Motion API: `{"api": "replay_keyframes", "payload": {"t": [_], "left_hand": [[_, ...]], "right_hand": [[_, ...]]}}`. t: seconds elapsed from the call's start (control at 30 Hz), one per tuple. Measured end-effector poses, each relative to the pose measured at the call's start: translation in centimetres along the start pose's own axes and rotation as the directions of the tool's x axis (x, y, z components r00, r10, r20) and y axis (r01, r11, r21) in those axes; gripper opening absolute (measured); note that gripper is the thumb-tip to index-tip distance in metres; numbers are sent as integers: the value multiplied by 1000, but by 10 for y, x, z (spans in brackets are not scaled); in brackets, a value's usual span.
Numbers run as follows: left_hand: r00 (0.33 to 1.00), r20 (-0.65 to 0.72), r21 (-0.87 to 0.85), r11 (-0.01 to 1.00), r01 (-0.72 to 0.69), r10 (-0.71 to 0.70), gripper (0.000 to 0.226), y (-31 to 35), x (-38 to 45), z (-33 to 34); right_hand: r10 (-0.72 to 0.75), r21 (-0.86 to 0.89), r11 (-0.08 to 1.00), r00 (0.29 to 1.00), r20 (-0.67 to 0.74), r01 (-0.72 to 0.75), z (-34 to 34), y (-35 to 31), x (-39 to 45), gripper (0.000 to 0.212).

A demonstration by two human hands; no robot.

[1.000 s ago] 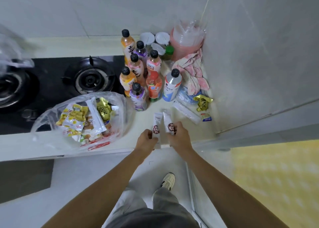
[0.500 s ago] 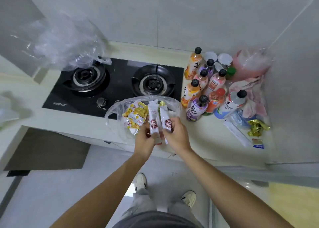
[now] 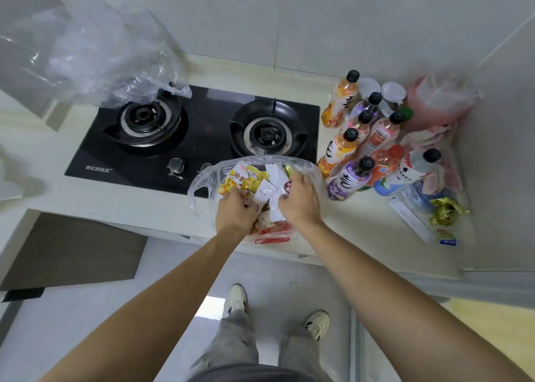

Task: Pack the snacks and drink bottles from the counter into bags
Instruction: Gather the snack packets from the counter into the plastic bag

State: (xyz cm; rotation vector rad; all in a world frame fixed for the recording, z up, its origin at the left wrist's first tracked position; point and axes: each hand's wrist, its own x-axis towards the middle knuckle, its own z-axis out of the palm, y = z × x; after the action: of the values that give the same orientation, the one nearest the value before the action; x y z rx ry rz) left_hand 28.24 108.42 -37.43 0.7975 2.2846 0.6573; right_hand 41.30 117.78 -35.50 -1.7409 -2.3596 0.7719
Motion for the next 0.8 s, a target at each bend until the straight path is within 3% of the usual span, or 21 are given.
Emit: {"api": "replay_keyframes", "payload": {"t": [0.27,0.43,0.67,0.8], "left_hand": [[991,15,58,989,-136,135,33,1,-3,1],[965,-47,81,964,-253,257,24,17,-10,7],[844,-65,140,843,-520,532,20,58,-44,37],[777,7,97,773,-628,630,21,82,-64,75]], "right_hand": [[-52,-5,999,996,-67,52,1,4,-6,45],[-107,35,993,988,-110,112,-9,12,-17,40],[-113,114,984,974,-198,138,-32,63,-41,28],[-57,92,993,970,-238,81,-49,118,-55,26]]}}
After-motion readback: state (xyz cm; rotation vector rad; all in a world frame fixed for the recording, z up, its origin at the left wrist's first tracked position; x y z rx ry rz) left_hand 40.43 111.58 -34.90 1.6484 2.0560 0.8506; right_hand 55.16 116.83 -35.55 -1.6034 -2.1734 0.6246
